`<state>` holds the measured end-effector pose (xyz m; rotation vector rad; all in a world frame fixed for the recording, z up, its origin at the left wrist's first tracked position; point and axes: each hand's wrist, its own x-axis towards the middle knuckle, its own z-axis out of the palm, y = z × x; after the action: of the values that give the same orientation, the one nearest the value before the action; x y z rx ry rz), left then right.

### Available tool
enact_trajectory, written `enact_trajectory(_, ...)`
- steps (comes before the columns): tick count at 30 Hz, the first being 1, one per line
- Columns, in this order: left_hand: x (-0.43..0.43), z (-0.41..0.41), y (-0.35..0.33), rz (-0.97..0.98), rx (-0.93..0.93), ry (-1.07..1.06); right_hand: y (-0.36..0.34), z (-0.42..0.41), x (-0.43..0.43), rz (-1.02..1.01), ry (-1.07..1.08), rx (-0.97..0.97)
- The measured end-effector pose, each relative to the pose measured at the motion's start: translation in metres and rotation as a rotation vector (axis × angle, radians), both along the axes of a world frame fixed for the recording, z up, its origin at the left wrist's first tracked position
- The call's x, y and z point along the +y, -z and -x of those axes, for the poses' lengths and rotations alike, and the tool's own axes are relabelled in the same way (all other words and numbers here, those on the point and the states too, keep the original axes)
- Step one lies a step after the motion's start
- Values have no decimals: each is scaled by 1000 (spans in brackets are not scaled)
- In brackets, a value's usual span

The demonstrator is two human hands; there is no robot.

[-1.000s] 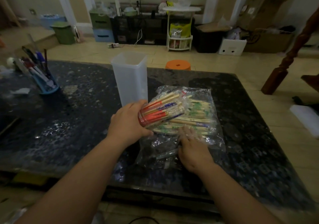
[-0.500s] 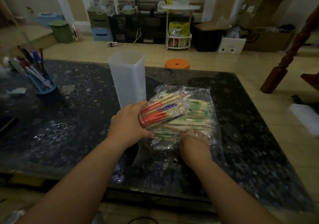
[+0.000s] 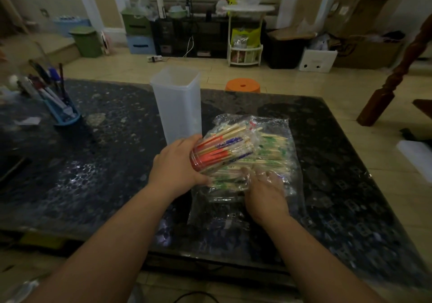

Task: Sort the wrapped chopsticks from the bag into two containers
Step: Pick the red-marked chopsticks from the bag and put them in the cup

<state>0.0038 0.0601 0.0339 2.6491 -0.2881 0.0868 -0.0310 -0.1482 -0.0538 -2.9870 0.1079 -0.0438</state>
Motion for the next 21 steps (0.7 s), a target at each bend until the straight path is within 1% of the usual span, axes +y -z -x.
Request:
enact_trajectory(8, 0, 0, 2, -12, 15, -3, 1, -1, 1, 50, -35, 93)
enact_trajectory(14, 2, 0, 1, -13, 14, -5, -10, 3, 3, -31, -62, 163)
enact_trajectory(21, 1, 4, -1, -7, 14, 2, -15, 7, 8, 59, -129, 134)
